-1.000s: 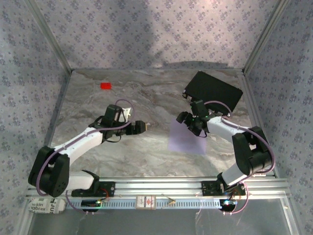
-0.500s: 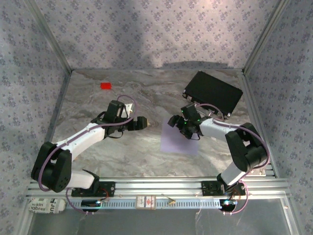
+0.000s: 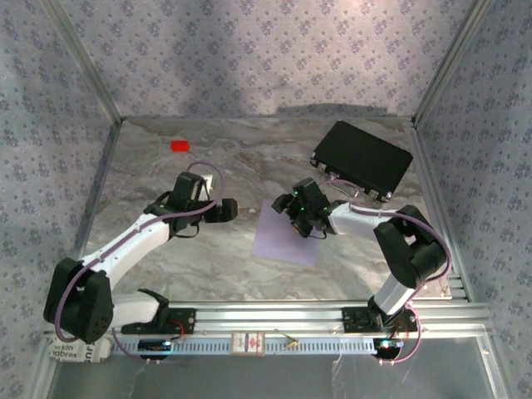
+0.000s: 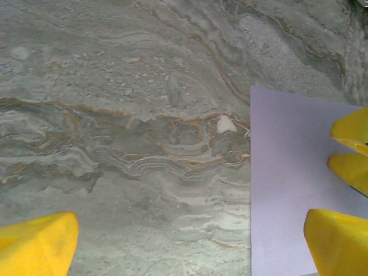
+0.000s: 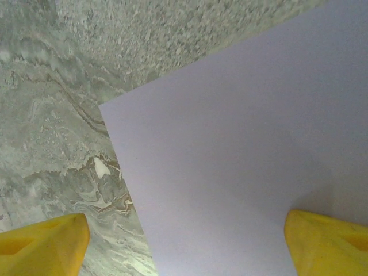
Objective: Fold a paper plane with a square sheet of paper (pick it up from the middle)
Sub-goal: Move the square sheet of paper to the center of the table.
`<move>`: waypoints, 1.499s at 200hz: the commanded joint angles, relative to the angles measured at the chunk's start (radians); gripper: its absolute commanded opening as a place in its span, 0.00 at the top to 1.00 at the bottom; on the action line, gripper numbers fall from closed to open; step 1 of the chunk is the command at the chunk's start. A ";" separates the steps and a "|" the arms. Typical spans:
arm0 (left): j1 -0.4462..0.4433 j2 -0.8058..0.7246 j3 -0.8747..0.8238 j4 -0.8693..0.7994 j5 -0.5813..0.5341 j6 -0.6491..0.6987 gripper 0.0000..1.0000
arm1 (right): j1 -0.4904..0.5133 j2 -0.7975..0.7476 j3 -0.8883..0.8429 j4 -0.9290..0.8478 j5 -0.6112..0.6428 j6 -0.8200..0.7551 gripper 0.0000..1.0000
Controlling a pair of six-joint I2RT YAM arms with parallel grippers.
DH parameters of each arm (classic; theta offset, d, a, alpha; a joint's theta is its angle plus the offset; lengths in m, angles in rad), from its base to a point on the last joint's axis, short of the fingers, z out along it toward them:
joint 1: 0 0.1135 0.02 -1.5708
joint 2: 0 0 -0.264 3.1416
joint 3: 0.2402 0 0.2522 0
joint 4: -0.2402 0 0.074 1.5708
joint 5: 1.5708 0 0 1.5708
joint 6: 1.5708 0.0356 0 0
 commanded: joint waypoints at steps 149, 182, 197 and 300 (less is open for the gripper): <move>0.102 -0.094 -0.067 0.019 0.106 -0.016 0.00 | 0.063 0.131 0.129 -0.080 -0.078 -0.137 0.10; 0.102 -0.088 -0.067 0.020 0.159 -0.023 0.00 | 0.085 0.128 0.143 0.030 -0.122 -0.119 0.10; 0.101 -0.084 -0.072 0.034 0.172 -0.051 0.00 | 0.091 0.088 0.136 0.059 -0.107 -0.121 0.09; -0.122 0.154 0.108 -0.064 0.071 -0.167 0.09 | 0.003 -0.332 0.052 -0.290 0.309 -0.323 0.01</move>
